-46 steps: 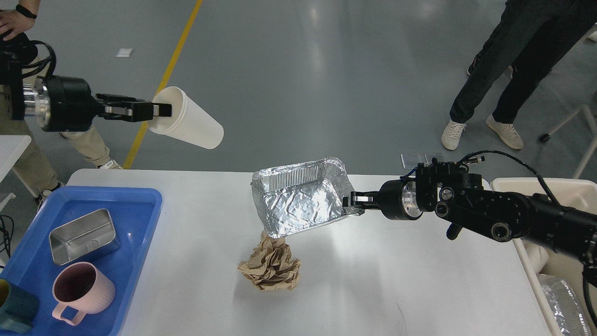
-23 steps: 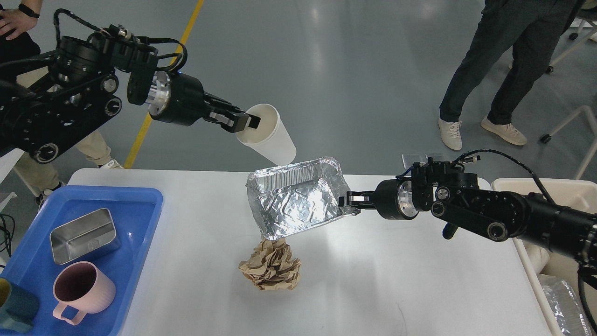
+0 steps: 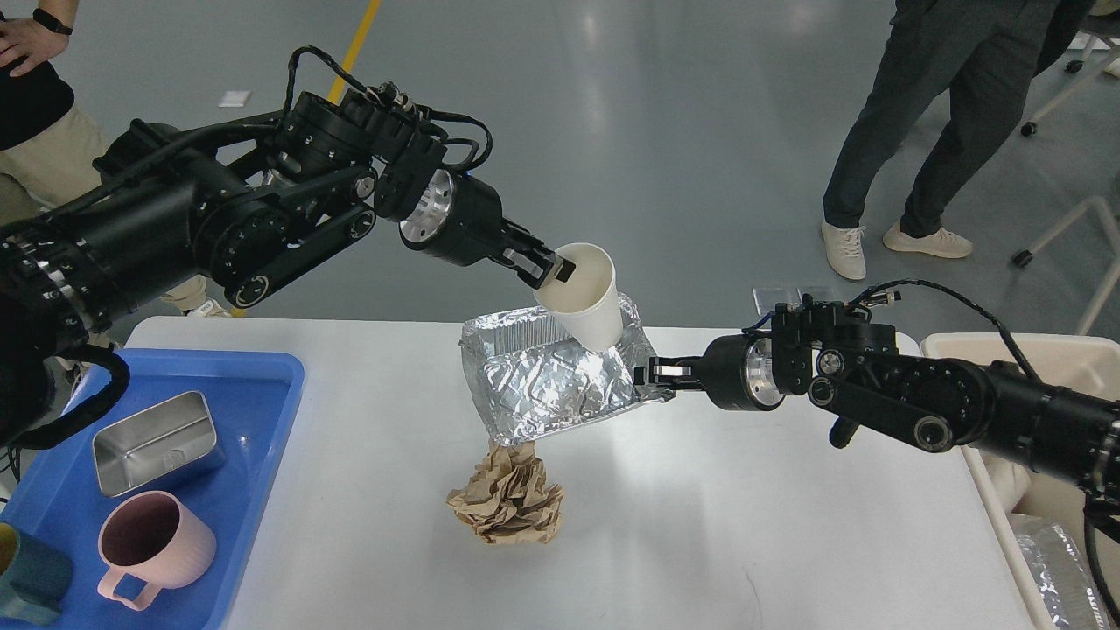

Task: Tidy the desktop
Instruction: 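Lift the paper cup with the left gripper and place it into the held foil tray, then open the left gripper and withdraw it from the paper cup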

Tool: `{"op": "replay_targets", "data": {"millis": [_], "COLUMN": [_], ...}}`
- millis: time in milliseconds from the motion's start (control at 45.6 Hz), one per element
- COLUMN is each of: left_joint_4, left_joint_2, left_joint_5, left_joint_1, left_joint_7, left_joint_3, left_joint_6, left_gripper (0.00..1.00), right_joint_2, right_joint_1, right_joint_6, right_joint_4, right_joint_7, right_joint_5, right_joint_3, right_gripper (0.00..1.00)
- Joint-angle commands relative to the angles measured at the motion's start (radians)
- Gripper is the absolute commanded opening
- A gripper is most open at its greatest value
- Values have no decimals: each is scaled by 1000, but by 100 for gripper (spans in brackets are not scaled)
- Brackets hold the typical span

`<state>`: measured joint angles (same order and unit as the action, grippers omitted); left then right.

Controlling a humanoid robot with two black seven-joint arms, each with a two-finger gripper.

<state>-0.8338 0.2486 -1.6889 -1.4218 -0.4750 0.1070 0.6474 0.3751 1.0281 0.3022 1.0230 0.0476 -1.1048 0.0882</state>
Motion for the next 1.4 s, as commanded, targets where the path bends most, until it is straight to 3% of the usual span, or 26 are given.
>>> {"op": "replay_targets", "data": {"millis": [0, 241, 767, 942, 1118, 1380], "left_joint_4": [2, 48, 142, 159, 168, 167], "left_joint_2": [-11, -41, -89, -91, -95, -89], "left_joint_5": [0, 0, 25, 80, 139, 248], "left_joint_1": [11, 32, 35, 35, 34, 32], "left_joint_7": [6, 10, 12, 33, 67, 75], "left_joint_3": [-30, -89, -79, -76, -70, -70], "left_joint_6": [-5, -34, -72, -97, -100, -118], "left_gripper": [9, 9, 15, 36, 64, 90], "right_joint_2": [1, 5, 8, 10, 13, 16], "right_joint_1": [1, 3, 1, 1, 0, -2], "right_joint_6": [0, 0, 0, 0, -2, -2], "right_joint_4": [0, 2, 3, 3, 3, 3], "right_joint_7": [0, 0, 0, 0, 0, 0], "right_joint_5": [0, 0, 0, 0, 0, 0], "right_joint_3": [1, 4, 4, 5, 5, 4], "right_gripper": [0, 0, 0, 0, 0, 0]}}
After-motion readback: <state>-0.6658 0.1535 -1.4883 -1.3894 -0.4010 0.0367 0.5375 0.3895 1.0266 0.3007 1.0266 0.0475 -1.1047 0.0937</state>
